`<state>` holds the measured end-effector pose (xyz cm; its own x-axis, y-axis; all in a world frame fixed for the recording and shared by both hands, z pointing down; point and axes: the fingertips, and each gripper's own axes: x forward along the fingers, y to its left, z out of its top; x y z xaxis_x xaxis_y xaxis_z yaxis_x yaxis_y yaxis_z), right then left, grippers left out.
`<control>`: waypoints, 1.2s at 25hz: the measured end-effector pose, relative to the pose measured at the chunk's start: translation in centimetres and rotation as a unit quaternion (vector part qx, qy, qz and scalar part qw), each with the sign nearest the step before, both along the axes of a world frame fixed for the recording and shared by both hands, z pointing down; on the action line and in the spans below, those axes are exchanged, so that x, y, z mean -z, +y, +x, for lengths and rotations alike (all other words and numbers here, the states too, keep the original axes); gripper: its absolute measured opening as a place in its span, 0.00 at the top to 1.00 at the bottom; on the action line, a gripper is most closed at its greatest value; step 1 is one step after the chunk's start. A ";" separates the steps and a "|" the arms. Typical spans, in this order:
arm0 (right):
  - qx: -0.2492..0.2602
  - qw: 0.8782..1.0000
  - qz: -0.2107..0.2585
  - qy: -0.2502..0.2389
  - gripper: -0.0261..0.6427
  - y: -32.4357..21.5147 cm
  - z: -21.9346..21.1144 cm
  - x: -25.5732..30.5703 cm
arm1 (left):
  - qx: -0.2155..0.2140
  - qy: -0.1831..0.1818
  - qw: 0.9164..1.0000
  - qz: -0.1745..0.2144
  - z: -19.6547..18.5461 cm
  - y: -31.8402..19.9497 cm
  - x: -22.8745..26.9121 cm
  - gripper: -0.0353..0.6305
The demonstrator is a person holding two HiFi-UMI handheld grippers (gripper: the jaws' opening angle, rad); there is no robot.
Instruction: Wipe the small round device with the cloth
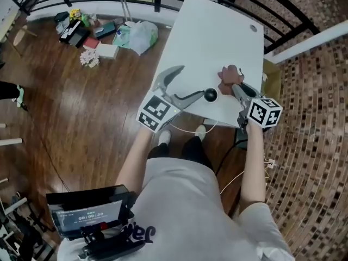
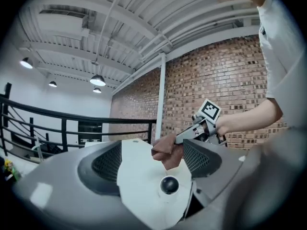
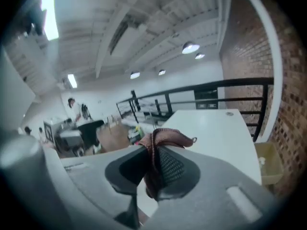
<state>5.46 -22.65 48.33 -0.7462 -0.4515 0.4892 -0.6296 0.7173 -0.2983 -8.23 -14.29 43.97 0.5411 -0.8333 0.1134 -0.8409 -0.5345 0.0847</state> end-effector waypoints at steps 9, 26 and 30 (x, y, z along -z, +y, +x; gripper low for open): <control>-0.131 0.961 0.229 -0.082 0.91 11.0 4.4 14.8 | 0.024 0.016 0.996 0.086 5.7 2.6 7.9 0.39; -0.185 0.948 0.231 -0.117 0.91 28.1 20.5 14.8 | 0.209 -0.072 0.973 0.068 17.6 21.4 10.7 0.93; -0.157 0.948 0.256 -0.106 0.91 30.4 19.5 16.7 | 0.238 -0.068 0.966 0.068 17.0 23.8 12.1 0.93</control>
